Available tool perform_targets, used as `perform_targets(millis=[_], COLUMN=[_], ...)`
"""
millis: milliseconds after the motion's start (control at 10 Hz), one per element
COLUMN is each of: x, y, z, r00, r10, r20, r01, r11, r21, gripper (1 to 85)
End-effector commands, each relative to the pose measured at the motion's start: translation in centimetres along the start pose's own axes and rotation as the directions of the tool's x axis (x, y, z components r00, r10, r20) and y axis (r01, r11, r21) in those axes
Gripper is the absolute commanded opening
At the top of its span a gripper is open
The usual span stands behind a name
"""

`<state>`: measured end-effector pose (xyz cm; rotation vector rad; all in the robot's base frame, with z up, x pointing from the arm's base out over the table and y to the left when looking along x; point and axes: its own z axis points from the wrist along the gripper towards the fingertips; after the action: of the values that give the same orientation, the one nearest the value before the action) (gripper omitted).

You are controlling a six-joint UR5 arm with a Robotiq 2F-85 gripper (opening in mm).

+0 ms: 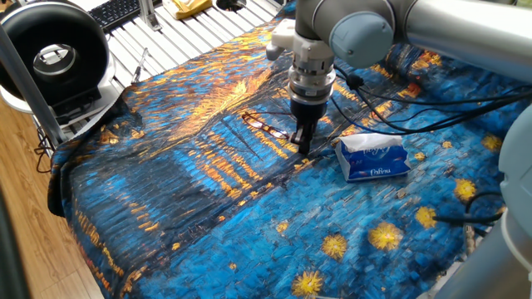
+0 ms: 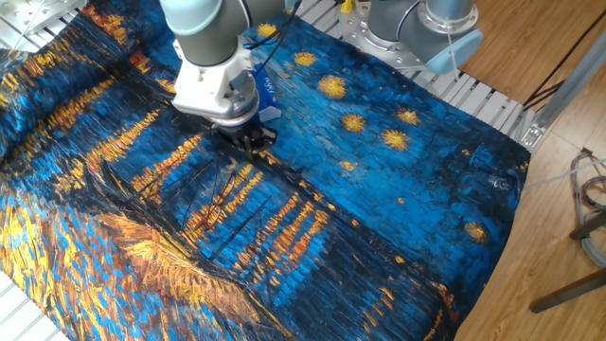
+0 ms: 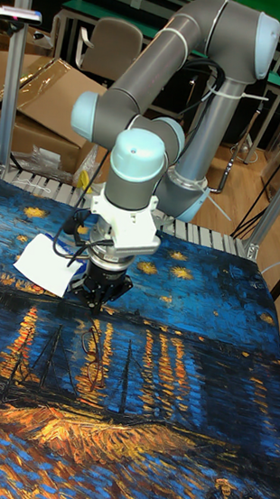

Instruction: Unfold the leg of the glasses (with one hand)

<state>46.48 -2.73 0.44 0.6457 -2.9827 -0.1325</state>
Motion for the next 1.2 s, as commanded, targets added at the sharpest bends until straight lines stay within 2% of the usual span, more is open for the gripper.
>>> perform_targets(millis=[0,300,400,900,1100], x=[-0.3,-0.8,-0.6,-0.8,-0.4], y=[0.5,1.0,-0.2,0.6,0.2], z=[-0.1,0.2,0.2,0.8,0.3], r00=[1.000,0.999,0.999,0.999,0.999], r10=[0.003,-0.005,-0.029,-0.031,-0.040], r20=[0.024,0.042,0.035,0.044,0.030], r01=[-0.002,0.007,0.030,0.034,0.042], r11=[0.999,0.998,0.999,0.997,0.996], r21=[-0.039,-0.061,-0.021,-0.063,-0.073], gripper=[1.0,1.0,1.0,1.0,1.0])
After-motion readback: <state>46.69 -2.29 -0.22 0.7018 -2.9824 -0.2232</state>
